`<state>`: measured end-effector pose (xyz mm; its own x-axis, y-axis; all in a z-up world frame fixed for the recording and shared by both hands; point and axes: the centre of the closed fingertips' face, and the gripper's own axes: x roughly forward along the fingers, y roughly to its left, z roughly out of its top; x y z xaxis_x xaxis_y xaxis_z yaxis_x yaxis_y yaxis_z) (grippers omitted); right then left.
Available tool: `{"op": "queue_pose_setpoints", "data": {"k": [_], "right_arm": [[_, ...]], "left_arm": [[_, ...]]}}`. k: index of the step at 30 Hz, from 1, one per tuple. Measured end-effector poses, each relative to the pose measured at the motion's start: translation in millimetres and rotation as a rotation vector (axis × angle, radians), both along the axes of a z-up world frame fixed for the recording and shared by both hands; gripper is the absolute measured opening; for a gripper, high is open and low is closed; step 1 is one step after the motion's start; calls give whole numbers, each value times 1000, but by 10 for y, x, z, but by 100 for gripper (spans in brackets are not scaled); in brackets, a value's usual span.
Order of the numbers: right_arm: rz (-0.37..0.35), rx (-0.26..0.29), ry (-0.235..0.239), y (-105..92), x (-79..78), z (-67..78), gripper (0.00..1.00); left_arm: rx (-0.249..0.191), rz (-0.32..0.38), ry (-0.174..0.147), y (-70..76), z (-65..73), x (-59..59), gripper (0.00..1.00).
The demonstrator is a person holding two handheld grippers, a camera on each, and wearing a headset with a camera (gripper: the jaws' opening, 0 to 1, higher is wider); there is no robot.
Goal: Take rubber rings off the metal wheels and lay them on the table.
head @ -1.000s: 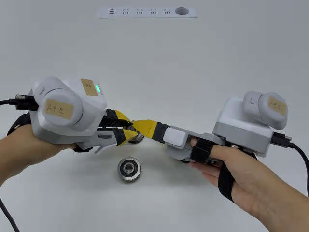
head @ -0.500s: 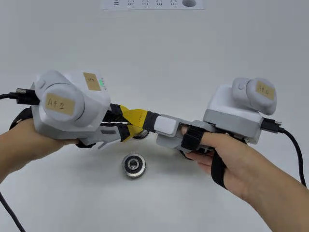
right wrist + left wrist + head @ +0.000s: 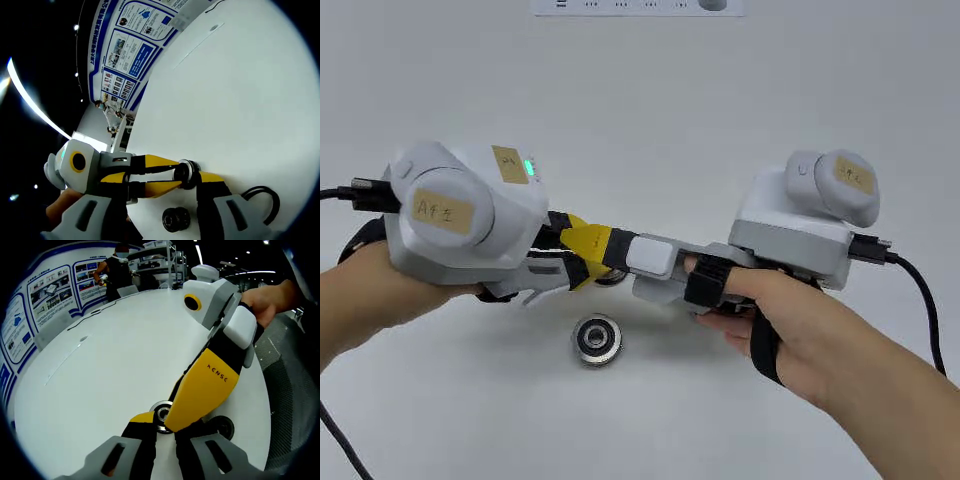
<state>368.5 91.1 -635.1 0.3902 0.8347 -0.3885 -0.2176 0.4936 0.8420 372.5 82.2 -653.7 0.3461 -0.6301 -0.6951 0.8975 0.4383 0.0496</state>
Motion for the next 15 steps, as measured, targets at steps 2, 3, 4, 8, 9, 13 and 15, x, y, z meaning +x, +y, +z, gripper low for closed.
{"op": "queue_pose_setpoints", "data": {"k": [2,3,4,8,9,13,15], "right_arm": [[-1,7,-1,4,-10,8,57],[-1,8,-1,1,-12,10,57],[-1,11,-3,1,-18,18,56],[-3,13,-35,-41,-34,58,49],[-14,15,-33,-66,-26,54,46],[4,21,-8,-31,-48,21,39],[-6,2,-36,-49,-27,17,39]], "left_arm": [[0,0,0,1,1,1,13],[0,0,0,0,1,1,13],[0,-2,0,0,1,1,13],[0,-1,-2,1,2,1,13],[0,1,-2,4,-1,4,13],[-1,0,-2,5,-5,8,13],[-2,-1,-2,5,-7,9,13]]}}
